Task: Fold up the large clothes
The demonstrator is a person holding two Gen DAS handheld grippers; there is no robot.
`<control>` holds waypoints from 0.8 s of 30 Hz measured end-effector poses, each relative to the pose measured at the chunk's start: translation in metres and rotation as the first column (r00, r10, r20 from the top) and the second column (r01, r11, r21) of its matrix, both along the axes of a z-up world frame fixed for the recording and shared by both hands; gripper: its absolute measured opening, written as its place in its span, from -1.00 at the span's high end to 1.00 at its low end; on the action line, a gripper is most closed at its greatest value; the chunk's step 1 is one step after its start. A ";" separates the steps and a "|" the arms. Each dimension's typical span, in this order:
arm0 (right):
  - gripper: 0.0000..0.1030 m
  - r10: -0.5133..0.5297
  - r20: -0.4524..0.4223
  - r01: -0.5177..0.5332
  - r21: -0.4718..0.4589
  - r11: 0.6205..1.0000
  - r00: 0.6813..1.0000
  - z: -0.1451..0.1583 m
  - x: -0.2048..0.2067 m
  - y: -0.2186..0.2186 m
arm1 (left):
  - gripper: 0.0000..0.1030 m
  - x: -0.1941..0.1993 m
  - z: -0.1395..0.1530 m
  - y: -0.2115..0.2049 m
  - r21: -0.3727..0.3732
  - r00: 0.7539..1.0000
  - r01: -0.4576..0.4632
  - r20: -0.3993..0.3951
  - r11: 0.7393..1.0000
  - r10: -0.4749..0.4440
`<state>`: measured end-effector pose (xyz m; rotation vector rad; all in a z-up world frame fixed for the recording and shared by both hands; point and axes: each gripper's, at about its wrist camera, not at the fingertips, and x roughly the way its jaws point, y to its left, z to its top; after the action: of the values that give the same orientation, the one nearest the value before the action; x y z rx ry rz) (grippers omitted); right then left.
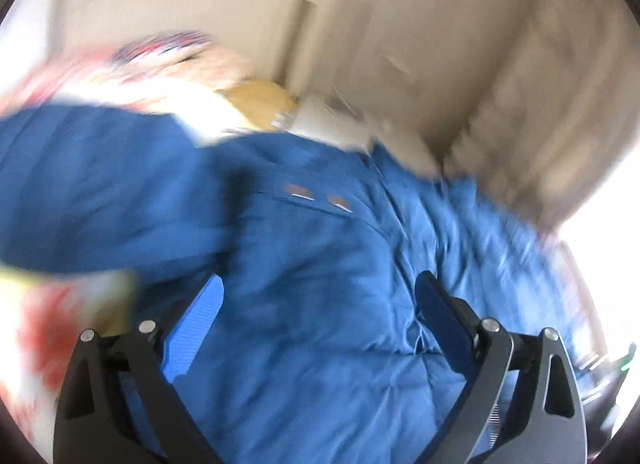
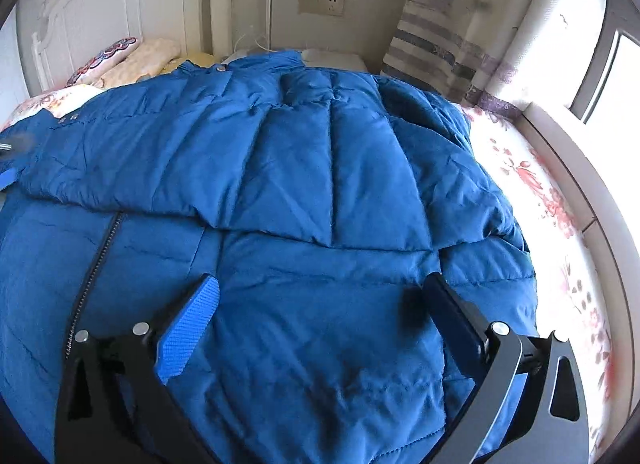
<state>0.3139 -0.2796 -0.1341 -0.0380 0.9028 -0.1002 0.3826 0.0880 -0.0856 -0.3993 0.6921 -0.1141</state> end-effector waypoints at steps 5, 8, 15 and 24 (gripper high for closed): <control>-0.90 -0.001 0.000 0.001 0.004 1.000 1.000 0.000 0.000 -0.001 | -0.86 -0.090 -0.001 0.147 -0.309 0.948 -0.291 0.035 0.905 0.317; -0.90 -0.001 0.001 0.001 0.011 1.000 1.000 0.000 -0.002 0.000 | -0.84 -0.126 -0.013 0.231 -0.369 0.879 -0.444 -0.005 0.816 0.476; -0.90 -0.001 0.002 0.001 0.013 1.000 1.000 0.001 -0.001 0.000 | -0.59 -0.138 -0.035 0.353 -0.509 0.803 -0.538 -0.066 0.672 0.593; -0.90 -0.171 0.251 0.098 0.278 0.956 0.953 0.029 -0.037 -0.043 | 0.78 -0.128 0.033 0.299 -0.454 0.806 -0.467 0.134 0.759 0.576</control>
<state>0.2772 -0.3231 -0.1054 0.2806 0.6357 -0.1100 0.2546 0.3872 -0.0524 -0.9500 0.2578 0.2346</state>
